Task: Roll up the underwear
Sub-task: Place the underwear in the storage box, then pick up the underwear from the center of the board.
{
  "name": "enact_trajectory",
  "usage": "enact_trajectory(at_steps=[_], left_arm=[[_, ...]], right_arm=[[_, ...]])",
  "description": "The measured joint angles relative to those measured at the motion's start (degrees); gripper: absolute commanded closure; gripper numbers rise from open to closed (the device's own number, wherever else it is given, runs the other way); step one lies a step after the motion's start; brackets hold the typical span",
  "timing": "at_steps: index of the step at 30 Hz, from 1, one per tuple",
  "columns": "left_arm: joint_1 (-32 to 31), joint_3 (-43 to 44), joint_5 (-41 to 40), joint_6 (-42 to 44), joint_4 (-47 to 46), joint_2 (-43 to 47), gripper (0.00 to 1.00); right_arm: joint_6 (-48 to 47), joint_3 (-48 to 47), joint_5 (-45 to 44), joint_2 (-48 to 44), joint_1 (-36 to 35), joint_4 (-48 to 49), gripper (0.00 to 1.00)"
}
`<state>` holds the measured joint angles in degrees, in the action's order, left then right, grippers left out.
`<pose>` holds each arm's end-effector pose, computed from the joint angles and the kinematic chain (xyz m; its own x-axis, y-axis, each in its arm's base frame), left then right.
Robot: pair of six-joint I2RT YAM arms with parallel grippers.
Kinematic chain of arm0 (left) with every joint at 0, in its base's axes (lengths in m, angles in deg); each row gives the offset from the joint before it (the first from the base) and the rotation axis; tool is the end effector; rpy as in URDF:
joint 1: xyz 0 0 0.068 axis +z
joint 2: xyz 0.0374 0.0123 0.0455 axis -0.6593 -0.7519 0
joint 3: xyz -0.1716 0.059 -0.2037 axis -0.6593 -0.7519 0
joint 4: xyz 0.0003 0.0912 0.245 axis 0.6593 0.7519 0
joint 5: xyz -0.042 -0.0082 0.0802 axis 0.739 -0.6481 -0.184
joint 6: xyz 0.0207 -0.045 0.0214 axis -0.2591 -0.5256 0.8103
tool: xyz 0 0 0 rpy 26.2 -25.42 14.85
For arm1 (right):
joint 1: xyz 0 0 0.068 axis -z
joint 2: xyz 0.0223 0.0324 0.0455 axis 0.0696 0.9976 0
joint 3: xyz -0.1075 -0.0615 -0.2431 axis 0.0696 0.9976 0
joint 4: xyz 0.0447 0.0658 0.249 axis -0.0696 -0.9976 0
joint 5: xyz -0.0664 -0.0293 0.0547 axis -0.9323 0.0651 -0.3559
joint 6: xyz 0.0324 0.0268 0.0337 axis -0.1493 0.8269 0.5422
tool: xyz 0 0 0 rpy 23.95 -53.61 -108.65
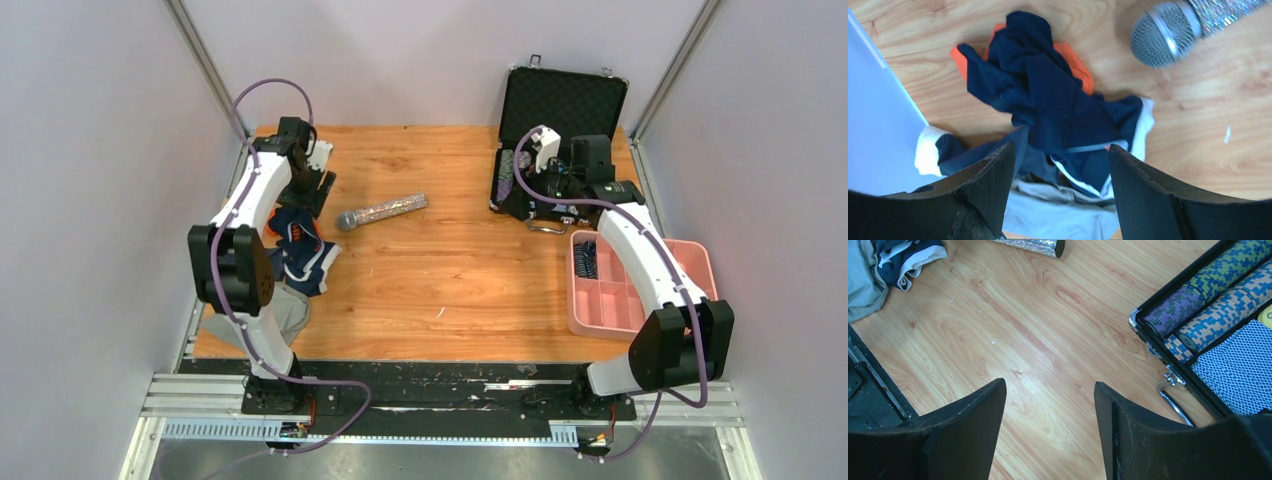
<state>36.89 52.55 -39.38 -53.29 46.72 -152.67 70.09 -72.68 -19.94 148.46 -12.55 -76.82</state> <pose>0.3685 -0.0250 0.2863 -0.8914 0.2776 -0.3584 0.2352 0.9590 0.1579 0.3024 0.0659 0.3282 -0.5373 -0.2469 -0.8065 -0.6618 0.7161 0.2217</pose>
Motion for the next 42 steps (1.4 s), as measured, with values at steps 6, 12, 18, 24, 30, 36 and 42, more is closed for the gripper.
enact_trajectory(at_steps=[6, 12, 18, 24, 30, 36, 42], left_arm=[[2.4, 5.4, 0.1, -0.1, 0.5, -10.0, 0.33], [2.6, 7.0, -0.7, -0.4, 2.1, -13.8, 0.54], [2.6, 6.8, -0.5, -0.6, 3.2, -13.5, 0.99], [2.6, 6.8, 0.2, -0.5, 4.1, -10.9, 1.0], [2.6, 15.9, 3.8, -3.4, 7.1, -3.2, 1.0], [1.7, 21.2, 12.9, -11.0, 7.2, 7.3, 1.0], [-4.7, 19.4, 25.9, -18.2, 6.7, 12.2, 1.0]], right_arm=[[0.9, 0.5, -0.2, 0.2, -0.4, 0.7, 0.34], [1.0, 1.0, -1.1, 0.2, -0.4, 0.9, 0.34], [1.2, 2.3, -1.6, 0.1, -0.4, 1.2, 0.34], [1.8, 2.6, -1.6, 0.2, -0.4, 1.2, 0.34], [1.2, 2.4, -1.4, 0.3, -1.2, 1.3, 0.34], [-1.2, 0.7, -1.1, 0.5, -5.0, 1.8, 0.33], [-6.3, -0.9, -1.1, 0.5, -10.8, 2.8, 0.32]])
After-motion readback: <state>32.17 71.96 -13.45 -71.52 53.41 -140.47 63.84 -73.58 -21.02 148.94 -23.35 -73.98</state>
